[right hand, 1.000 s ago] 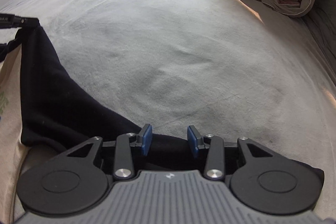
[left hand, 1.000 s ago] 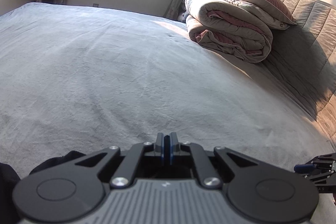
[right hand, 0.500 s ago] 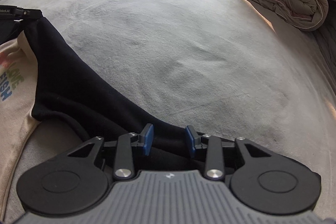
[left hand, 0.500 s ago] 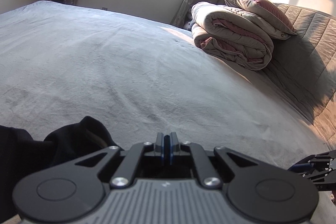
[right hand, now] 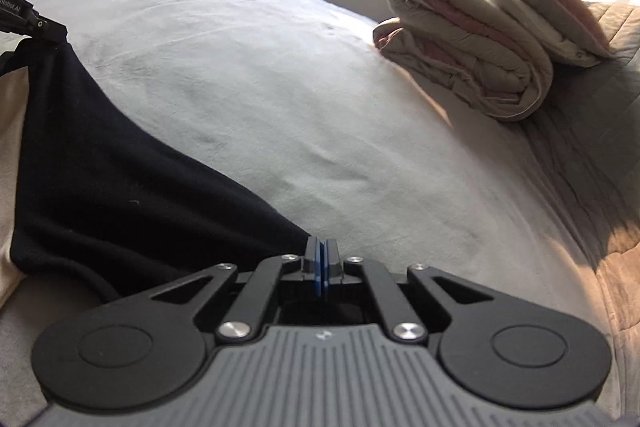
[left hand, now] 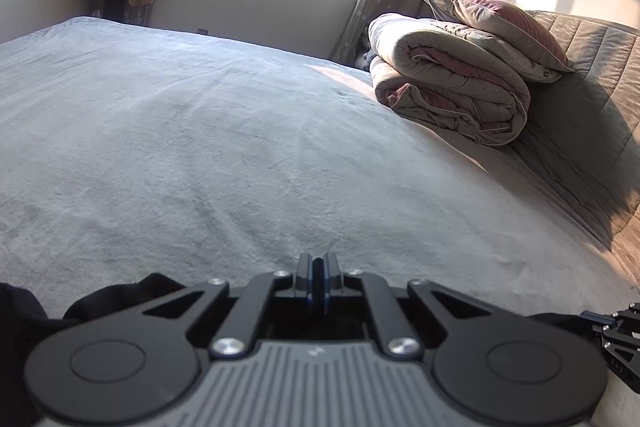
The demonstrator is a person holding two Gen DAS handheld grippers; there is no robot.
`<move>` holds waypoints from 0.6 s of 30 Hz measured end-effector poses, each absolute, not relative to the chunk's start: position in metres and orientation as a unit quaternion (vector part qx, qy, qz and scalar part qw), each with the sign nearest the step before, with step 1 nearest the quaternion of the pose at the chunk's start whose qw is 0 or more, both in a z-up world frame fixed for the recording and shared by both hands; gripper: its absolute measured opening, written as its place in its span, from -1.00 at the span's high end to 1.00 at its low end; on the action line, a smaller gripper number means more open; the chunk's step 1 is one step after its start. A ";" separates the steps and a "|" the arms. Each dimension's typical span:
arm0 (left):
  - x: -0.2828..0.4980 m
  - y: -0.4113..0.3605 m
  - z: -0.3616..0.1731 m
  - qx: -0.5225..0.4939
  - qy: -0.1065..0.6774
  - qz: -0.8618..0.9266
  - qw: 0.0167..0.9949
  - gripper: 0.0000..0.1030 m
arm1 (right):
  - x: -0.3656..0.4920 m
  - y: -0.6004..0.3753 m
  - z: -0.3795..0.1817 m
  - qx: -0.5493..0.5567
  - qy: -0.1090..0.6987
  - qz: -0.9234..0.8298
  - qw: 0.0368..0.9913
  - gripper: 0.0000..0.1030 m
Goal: Fold clothes
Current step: 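Lift both closed grippers away from the sweatshirt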
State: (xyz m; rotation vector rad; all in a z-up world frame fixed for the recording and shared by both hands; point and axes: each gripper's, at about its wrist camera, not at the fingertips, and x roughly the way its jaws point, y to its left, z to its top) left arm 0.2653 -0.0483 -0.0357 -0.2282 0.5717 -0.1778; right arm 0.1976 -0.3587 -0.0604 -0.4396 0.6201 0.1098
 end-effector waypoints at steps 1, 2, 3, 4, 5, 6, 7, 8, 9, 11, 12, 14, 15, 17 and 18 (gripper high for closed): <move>0.268 -0.052 -0.037 -0.110 0.277 -0.084 0.951 0.91 | 0.199 -0.357 -0.060 -0.220 0.290 0.042 0.930 0.97; 0.270 -0.055 -0.038 -0.106 0.273 -0.080 0.953 0.91 | 0.201 -0.355 -0.060 -0.226 0.278 0.031 0.933 0.97; 0.273 -0.058 -0.040 -0.102 0.270 -0.076 0.954 0.91 | 0.203 -0.353 -0.061 -0.231 0.269 0.022 0.935 0.97; 0.275 -0.061 -0.043 -0.097 0.270 -0.072 0.955 0.91 | 0.208 -0.352 -0.065 -0.232 0.274 0.020 0.933 0.97; 0.278 -0.064 -0.046 -0.092 0.272 -0.068 0.955 0.91 | 0.212 -0.351 -0.068 -0.234 0.279 0.019 0.931 0.97; 0.280 -0.066 -0.051 -0.086 0.276 -0.063 0.955 0.91 | 0.216 -0.350 -0.071 -0.236 0.283 0.017 0.929 0.97; 0.281 -0.068 -0.056 -0.079 0.279 -0.057 0.955 0.91 | 0.220 -0.349 -0.075 -0.238 0.289 0.016 0.927 0.97; 0.282 -0.070 -0.061 -0.072 0.283 -0.052 0.955 0.91 | 0.223 -0.347 -0.082 -0.243 0.299 0.016 0.923 0.97; 0.284 -0.071 -0.066 -0.065 0.288 -0.047 0.954 0.91 | 0.225 -0.347 -0.087 -0.244 0.307 0.018 0.920 0.97; 0.285 -0.073 -0.078 -0.052 0.299 -0.038 0.952 0.91 | 0.228 -0.348 -0.094 -0.242 0.316 0.016 0.917 0.95; 0.285 -0.074 -0.079 -0.050 0.300 -0.037 0.952 0.90 | 0.228 -0.348 -0.096 -0.239 0.318 0.015 0.917 0.93; 0.284 -0.074 -0.076 -0.051 0.300 -0.038 0.952 0.88 | 0.228 -0.350 -0.092 -0.225 0.319 0.013 0.921 0.83; 0.284 -0.074 -0.075 -0.051 0.300 -0.038 0.952 0.84 | 0.228 -0.354 -0.088 -0.215 0.321 0.014 0.922 0.78; 0.279 -0.073 -0.068 -0.061 0.295 -0.050 0.952 0.84 | 0.226 -0.365 -0.078 -0.187 0.324 0.013 0.927 0.53; 0.277 -0.073 -0.063 -0.067 0.293 -0.058 0.952 0.80 | 0.223 -0.374 -0.073 -0.171 0.327 0.011 0.930 0.31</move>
